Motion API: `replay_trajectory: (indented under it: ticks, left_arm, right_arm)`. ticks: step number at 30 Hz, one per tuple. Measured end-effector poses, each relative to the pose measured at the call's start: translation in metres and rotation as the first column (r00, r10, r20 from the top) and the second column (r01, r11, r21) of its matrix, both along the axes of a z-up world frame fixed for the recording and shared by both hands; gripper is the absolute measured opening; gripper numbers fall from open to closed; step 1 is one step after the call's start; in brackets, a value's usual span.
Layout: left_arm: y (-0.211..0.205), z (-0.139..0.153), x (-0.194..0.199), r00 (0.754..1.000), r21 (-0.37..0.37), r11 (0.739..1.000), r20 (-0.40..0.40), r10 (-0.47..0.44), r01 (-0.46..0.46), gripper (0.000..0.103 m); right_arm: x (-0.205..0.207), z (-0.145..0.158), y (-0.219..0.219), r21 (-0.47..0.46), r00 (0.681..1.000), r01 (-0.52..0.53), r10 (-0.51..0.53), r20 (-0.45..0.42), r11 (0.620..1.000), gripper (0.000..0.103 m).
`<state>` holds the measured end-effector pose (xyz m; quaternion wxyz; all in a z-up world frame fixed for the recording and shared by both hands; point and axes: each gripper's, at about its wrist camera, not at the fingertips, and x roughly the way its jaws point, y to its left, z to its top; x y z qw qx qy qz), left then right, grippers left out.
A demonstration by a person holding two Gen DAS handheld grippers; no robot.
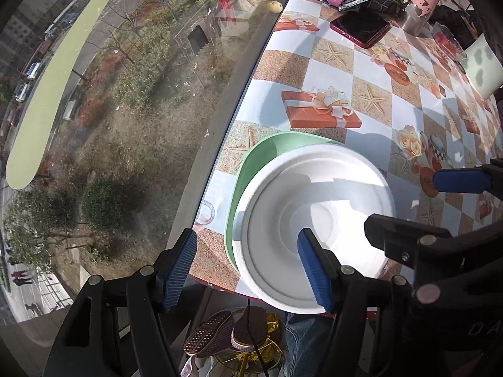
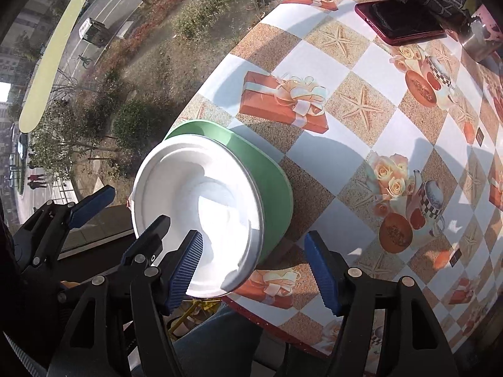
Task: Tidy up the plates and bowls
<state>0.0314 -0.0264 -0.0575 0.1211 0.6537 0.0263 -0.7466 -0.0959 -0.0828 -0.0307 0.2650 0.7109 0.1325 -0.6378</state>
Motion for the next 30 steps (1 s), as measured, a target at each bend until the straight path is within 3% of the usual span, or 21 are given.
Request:
replay_trajectory:
  ticks: [1, 7, 10, 11, 14, 30]
  left_arm:
    - [0.000, 0.003, 0.000, 1.000, -0.009, 1.000, -0.009, -0.005, 0.005, 0.070]
    - [0.004, 0.026, -0.006, 0.999, -0.115, 0.993, -0.024, -0.033, 0.030, 0.079]
    - [0.005, 0.035, -0.005, 0.998, -0.057, 0.997, -0.035, -0.051, 0.049, 0.080]
    - [0.006, 0.037, -0.005, 0.998, -0.041, 0.998, -0.036, -0.051, 0.050, 0.080]
    - [0.013, 0.042, -0.007, 0.997, -0.035, 0.997, -0.042, -0.064, 0.063, 0.081]
    - [0.029, 0.043, -0.013, 0.994, -0.057, 0.993, -0.021, -0.106, 0.105, 0.081]
  right_arm:
    - [-0.002, 0.004, 0.003, -0.002, 1.000, 0.009, -0.009, -0.009, 1.000, 0.094]
    - [-0.011, 0.037, 0.023, -0.022, 0.996, 0.050, -0.051, -0.079, 0.999, 0.094]
    - [-0.010, 0.054, 0.029, -0.015, 0.987, 0.047, -0.049, -0.150, 0.999, 0.096]
    - [-0.010, 0.058, 0.027, 0.007, 0.983, 0.041, -0.039, -0.182, 0.999, 0.103]
    - [-0.006, 0.063, 0.023, 0.037, 0.971, 0.026, -0.017, -0.240, 0.999, 0.103]
    - [-0.006, 0.051, 0.035, 0.050, 0.982, 0.053, -0.043, -0.182, 0.997, 0.103]
